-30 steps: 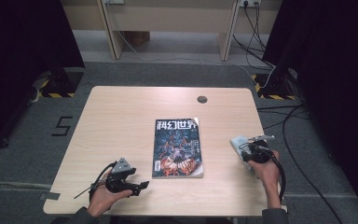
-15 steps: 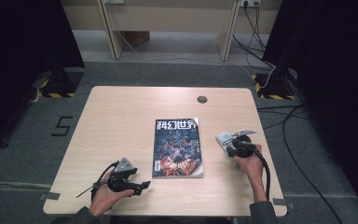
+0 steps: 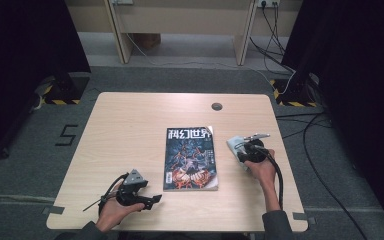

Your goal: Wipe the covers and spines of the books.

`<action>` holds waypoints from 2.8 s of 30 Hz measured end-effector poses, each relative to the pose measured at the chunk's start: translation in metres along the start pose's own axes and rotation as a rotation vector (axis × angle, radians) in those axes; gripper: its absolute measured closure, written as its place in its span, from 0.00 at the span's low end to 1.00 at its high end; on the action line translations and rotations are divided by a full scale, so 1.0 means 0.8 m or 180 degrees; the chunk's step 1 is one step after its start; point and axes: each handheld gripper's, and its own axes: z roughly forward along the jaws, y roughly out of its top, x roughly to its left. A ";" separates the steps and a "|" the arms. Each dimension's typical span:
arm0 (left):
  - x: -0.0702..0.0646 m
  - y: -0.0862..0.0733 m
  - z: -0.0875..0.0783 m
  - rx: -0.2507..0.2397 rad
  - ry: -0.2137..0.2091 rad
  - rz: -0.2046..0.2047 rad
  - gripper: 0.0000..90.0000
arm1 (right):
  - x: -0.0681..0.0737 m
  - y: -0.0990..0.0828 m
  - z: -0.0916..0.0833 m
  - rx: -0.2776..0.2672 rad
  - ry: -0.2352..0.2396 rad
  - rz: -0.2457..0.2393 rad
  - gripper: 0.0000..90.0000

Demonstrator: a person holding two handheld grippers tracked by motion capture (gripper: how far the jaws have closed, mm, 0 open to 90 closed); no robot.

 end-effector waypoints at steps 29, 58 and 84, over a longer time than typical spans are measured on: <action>0.005 0.000 -0.002 -0.0003 0.0066 0.0019 0.20 | 0.035 -0.009 -0.056 -0.0388 0.0276 -0.0102 0.41; 0.005 0.001 -0.006 -0.0036 0.0092 0.0050 0.19 | 0.085 -0.063 -0.080 -0.0464 0.0464 -0.0315 0.29; 0.000 -0.003 0.000 0.0163 0.0001 0.0170 0.18 | 0.102 -0.134 -0.096 -0.0240 0.0512 -0.0496 0.23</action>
